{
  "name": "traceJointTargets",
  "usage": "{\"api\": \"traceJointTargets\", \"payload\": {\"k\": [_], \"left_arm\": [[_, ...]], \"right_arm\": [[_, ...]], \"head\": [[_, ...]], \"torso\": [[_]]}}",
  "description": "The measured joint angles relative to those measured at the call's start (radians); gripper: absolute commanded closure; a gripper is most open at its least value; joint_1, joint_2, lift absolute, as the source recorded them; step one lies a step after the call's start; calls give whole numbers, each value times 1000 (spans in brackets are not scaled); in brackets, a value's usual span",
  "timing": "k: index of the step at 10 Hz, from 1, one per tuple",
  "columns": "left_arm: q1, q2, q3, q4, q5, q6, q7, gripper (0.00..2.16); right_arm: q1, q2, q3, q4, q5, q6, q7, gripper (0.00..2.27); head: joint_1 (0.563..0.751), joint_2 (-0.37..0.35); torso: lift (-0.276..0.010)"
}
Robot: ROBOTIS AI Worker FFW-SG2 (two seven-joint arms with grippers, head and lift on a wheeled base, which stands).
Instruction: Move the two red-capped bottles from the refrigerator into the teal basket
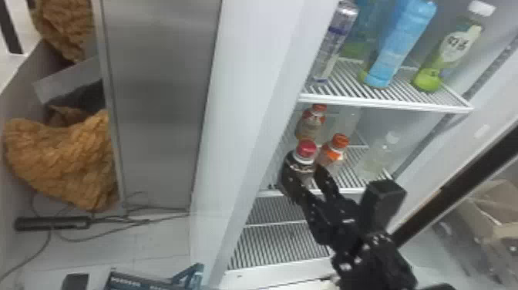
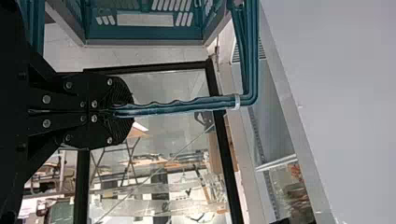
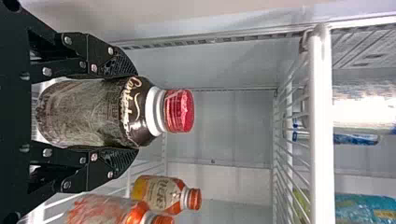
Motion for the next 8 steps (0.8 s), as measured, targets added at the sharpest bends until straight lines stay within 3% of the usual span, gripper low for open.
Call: {"api": "traceJointTargets", "payload": {"k": [5, 8], "left_arm": [[8, -1, 15, -2, -4, 0, -5, 1173], [5, 3, 13, -3, -12, 2, -5, 1173]], "right_arm": [[321, 17, -75, -302, -23, 239, 83, 903], [340, -9, -92, -342, 2, 402, 190, 903]], "head": [[695, -350], [695, -350]], "torso": [[-224], [-224]]}}
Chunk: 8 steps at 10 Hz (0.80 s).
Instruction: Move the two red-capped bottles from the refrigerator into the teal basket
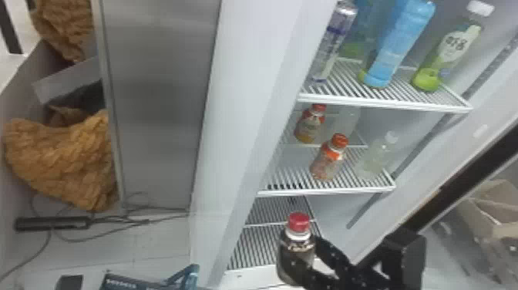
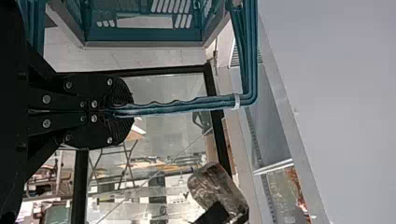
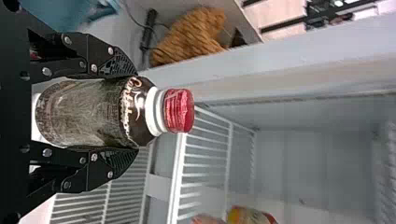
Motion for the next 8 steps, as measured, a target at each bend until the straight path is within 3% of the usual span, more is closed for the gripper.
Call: {"api": "traceJointTargets", "payload": {"k": [4, 8], "left_arm": [[-3, 1, -2, 0, -5, 3, 0, 1173], [-5, 1, -2, 0, -4, 3, 0, 1173]], "right_arm": [[-75, -69, 57, 10, -21, 301, 95, 903], [-269, -167, 239, 158, -74, 435, 161, 903]], "head": [[695, -350], [695, -350]], "torso": [[-224], [-224]]}}
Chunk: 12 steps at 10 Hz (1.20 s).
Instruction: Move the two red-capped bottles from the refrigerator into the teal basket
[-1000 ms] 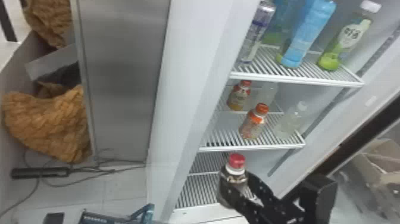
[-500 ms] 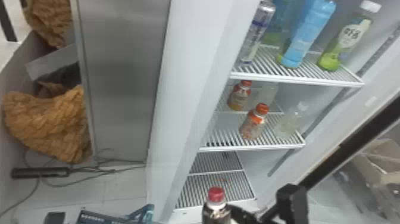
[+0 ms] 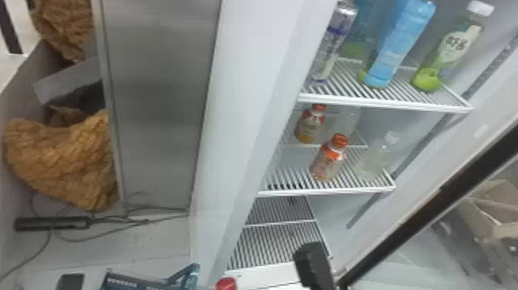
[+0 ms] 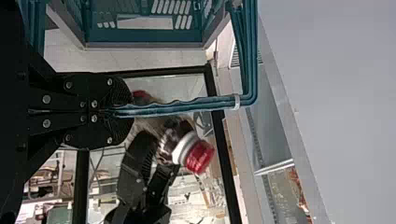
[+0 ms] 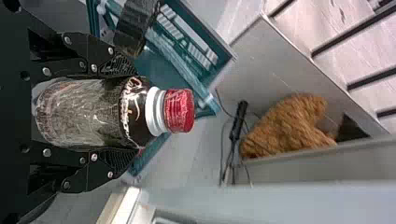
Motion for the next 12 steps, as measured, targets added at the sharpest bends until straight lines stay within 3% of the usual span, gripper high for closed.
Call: {"api": "traceJointTargets", "payload": {"k": [3, 4, 6, 8, 10, 12], "left_arm": [[2, -1, 4, 0, 0, -5, 0, 1173], [2, -2, 4, 0, 0, -5, 0, 1173], [1, -2, 2, 0, -2, -5, 0, 1173], [-1, -2, 0, 0, -3, -4, 0, 1173], [1, -2, 0, 0, -2, -4, 0, 1173], [0, -2, -2, 0, -2, -4, 0, 1173]], "right_arm": [[-129, -19, 98, 173, -27, 34, 36, 894], [-143, -19, 107, 198, -35, 42, 36, 759], [-162, -18, 111, 244, -56, 66, 42, 369], [-175, -15, 114, 276, -70, 61, 48, 147], [-165, -11, 99, 269, -42, -5, 60, 108], [-129, 11, 29, 246, 17, -82, 59, 108]], "head": [[695, -307], [695, -301], [695, -309], [695, -308], [695, -302], [695, -332]], "torso": [[-224], [-224], [-224], [-224], [-224], [-224]]}}
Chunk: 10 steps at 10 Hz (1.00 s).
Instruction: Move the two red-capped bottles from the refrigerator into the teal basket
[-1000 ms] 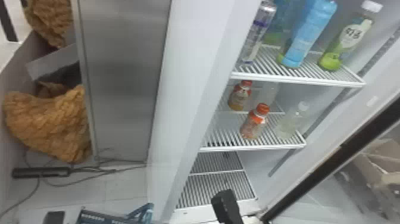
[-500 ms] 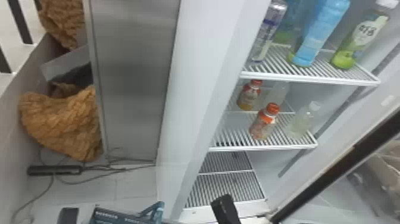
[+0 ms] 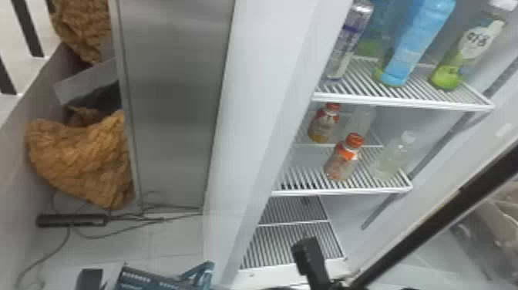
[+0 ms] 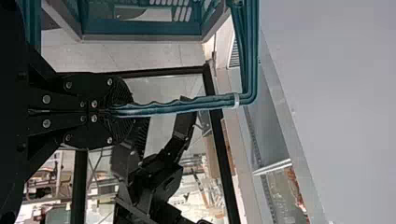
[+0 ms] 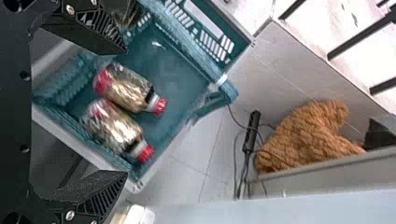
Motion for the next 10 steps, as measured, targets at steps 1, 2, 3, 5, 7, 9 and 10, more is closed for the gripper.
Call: {"api": "traceJointTargets", "payload": {"k": [1, 2, 3, 5, 7, 9, 10], "left_arm": [[0, -1, 0, 0, 0, 0, 0, 1173], [0, -1, 0, 0, 0, 0, 0, 1173], [0, -1, 2, 0, 0, 0, 0, 1173], [2, -2, 4, 0, 0, -1, 0, 1173], [3, -3, 4, 0, 0, -3, 0, 1173], [3, -3, -2, -3, -3, -7, 0, 1173], [3, -3, -3, -4, -6, -8, 0, 1173]], "right_arm": [[11, 11, -44, -3, 27, -16, 0, 108], [16, 16, -79, -15, 56, -37, -5, 108], [31, 21, -109, -45, 75, -77, -27, 108], [68, 47, -162, -99, 89, -205, -51, 108], [98, 78, -192, -113, 88, -365, -82, 108], [126, 122, -220, -91, 74, -571, -115, 110], [131, 141, -227, -69, 66, -670, -130, 111]], "head": [[695, -350], [695, -350], [695, -350], [695, -350], [695, -350], [695, -350], [695, -350]], "torso": [[-224], [-224], [-224], [-224], [-224], [-224], [-224]]}}
